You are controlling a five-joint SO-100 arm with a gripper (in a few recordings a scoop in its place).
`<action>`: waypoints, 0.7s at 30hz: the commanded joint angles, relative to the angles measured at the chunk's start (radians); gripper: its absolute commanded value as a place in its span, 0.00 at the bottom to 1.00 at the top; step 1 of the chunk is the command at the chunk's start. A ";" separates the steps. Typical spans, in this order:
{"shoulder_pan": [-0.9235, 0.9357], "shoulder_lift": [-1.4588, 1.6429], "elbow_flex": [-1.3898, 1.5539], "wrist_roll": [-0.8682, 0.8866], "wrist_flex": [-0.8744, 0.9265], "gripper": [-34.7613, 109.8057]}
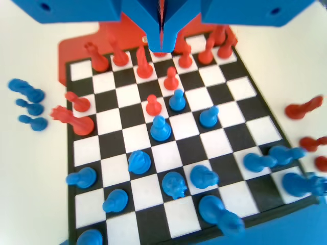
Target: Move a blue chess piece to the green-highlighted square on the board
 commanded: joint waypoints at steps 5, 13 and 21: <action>0.038 0.207 -0.229 -0.107 0.235 0.25; 0.034 0.425 -0.342 -0.244 0.614 0.25; 0.032 0.687 -0.290 -0.362 0.772 0.25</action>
